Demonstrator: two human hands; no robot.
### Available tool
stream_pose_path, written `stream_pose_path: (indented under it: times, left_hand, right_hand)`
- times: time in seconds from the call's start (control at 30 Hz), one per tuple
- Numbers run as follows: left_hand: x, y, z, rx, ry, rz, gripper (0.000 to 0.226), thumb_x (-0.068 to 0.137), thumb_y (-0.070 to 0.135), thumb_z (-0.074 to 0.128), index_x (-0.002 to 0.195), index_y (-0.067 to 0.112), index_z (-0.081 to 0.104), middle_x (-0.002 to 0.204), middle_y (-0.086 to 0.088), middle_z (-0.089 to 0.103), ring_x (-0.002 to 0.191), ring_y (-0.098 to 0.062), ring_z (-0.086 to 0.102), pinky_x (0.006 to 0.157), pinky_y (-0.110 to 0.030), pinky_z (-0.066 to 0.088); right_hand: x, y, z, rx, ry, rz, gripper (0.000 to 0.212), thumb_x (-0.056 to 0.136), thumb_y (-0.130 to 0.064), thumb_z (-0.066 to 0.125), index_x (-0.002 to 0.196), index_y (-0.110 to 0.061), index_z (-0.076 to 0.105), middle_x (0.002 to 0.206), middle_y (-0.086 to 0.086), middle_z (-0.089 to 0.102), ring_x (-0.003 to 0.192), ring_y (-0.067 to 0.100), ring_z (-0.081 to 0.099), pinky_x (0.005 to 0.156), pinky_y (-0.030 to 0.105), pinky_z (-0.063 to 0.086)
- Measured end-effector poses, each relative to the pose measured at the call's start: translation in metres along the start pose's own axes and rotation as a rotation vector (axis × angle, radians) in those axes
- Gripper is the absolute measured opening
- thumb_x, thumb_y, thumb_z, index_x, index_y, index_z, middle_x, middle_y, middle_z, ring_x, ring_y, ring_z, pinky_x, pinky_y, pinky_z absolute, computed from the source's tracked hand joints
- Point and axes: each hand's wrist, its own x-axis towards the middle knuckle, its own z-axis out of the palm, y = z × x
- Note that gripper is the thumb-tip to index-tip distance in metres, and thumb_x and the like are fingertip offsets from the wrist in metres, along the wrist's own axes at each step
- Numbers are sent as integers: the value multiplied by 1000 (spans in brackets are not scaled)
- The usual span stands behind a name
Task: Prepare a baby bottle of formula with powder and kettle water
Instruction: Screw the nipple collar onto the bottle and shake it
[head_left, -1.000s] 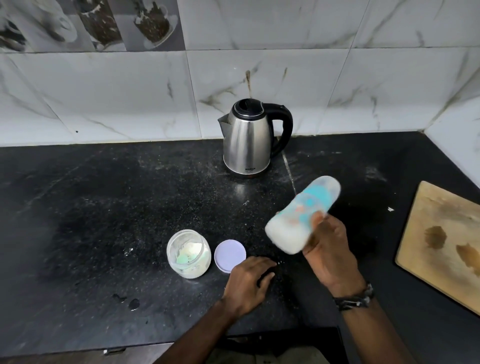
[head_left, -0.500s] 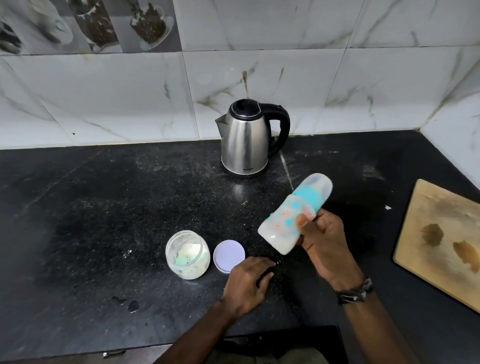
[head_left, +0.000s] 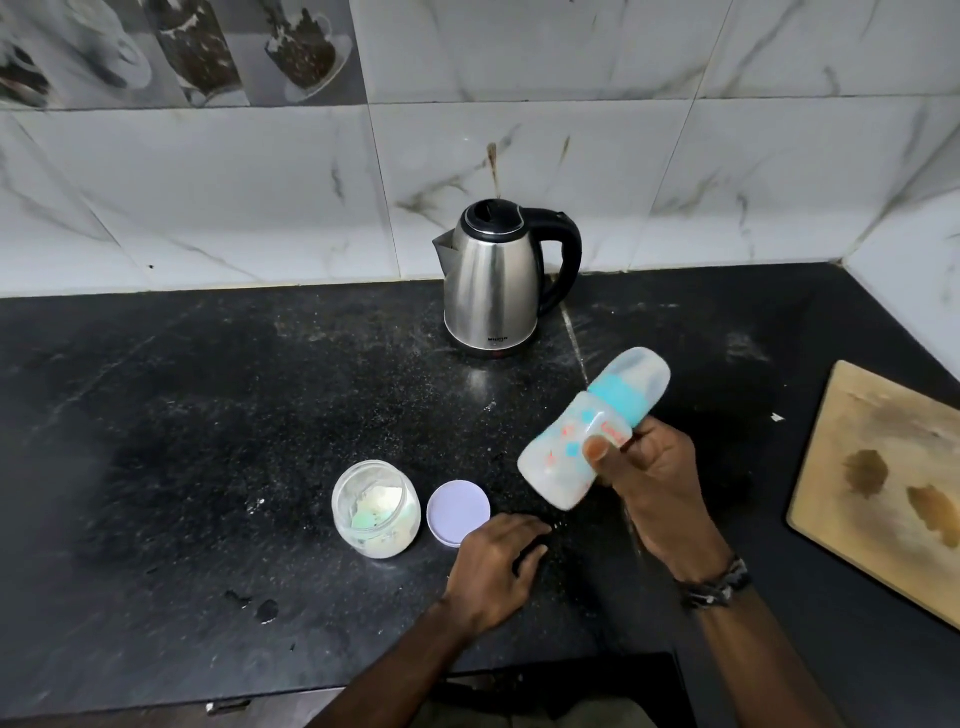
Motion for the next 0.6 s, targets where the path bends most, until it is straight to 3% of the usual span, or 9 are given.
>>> stream_pose_path:
  times: [0.13,0.27,0.33,0.4,0.5,0.6]
  left_hand:
    - [2,-1,0,9,-6,4,22,93,19,72,115,17,75,114,4,76,102,-15,69,90,-22,51]
    - [2,1,-1,-1,-1,6,25,90,15,76,114,17,75,112,3,76,100,-14,68,88,-21,50]
    - [2,0,-2,-4,-6,15,25,90,15,76,115,17,75,113,4,76,101,-14,68,89,-21,51]
    - [3,0,-2,6,1,12,24,91,15,76,115,17,75,114,4,76,102,-15,68,89,-21,51]
    - [2,2,-2,-3,10,11,25,89,13,77,113,16,75,111,3,76,98,-15,68,87,-21,50]
    - [2,1,-3,-6,3,23,24,90,14,76,114,16,75,112,3,76,99,-15,68,88,-21,51]
  right_hand:
    - [-4,0,1,294,-14,39,67,51,-60,91,100,-17,79,106,2,77,100,18,74,77,33,62]
    - [-5,7,1,83,-6,69,87,42,-63,95,101,-3,71,101,13,77,95,30,74,79,42,63]
    - [-7,8,2,274,4,94,80,44,-60,95,102,-9,76,109,11,76,105,30,70,89,45,60]
    - [-5,6,4,376,18,91,76,45,-59,95,104,-15,77,110,5,76,105,22,72,82,38,62]
    - [-5,10,2,85,3,64,84,43,-62,95,101,-6,72,101,12,77,93,27,75,78,40,63]
    - [-9,7,0,228,-24,66,73,48,-59,94,101,-12,78,107,10,76,102,27,72,89,44,60]
